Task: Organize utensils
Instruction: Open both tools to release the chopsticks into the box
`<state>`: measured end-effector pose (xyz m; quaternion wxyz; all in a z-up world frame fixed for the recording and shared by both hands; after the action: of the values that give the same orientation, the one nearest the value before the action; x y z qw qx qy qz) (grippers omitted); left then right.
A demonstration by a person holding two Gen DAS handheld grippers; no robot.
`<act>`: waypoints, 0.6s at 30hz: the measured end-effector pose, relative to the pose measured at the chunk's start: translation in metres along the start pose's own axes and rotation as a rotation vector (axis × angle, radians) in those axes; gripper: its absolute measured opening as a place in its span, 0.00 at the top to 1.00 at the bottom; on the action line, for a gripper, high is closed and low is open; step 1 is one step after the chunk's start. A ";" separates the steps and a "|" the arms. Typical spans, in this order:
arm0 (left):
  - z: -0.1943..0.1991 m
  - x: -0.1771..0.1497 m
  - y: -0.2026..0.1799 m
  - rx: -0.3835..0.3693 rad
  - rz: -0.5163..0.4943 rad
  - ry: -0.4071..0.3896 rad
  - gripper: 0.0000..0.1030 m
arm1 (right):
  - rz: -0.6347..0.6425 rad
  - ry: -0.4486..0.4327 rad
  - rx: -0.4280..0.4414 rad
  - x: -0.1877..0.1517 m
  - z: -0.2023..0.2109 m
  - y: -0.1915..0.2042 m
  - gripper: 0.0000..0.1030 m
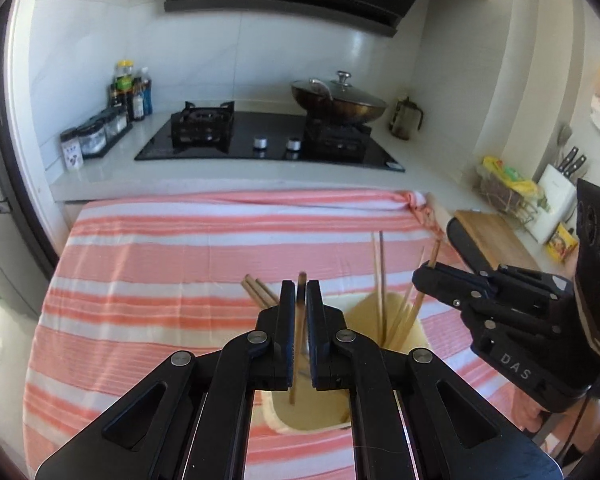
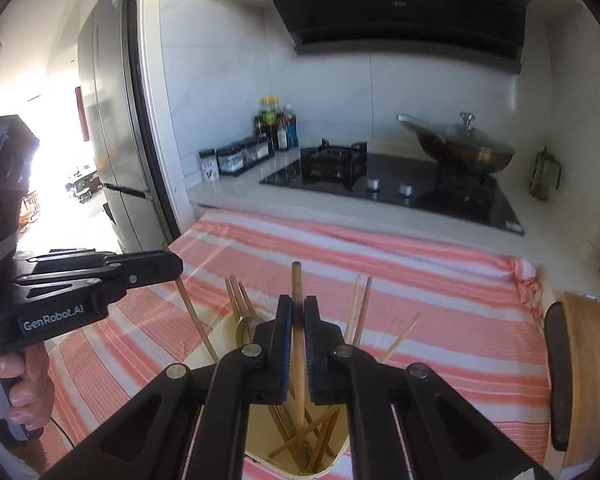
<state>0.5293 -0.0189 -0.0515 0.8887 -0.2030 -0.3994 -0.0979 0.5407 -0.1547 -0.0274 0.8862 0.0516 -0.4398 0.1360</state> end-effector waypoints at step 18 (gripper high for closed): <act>0.104 -0.123 -0.062 0.206 -0.035 -0.088 0.01 | -0.106 -0.107 -0.176 -0.090 0.160 0.002 0.17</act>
<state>0.3573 -0.0270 -0.0643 0.8846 -0.1076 -0.4494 -0.0630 0.3656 -0.2047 -0.0019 0.8686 0.0038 -0.4933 0.0470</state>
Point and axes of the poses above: each gripper's, at about its wrist camera, not at the fingertips, and z roughly against the way its jaws point, y to its left, x to its top, the point moved 5 cm from there along -z, roughly the way its jaws point, and after that the axes turned 10 degrees about -x, right-handed, at the moved point
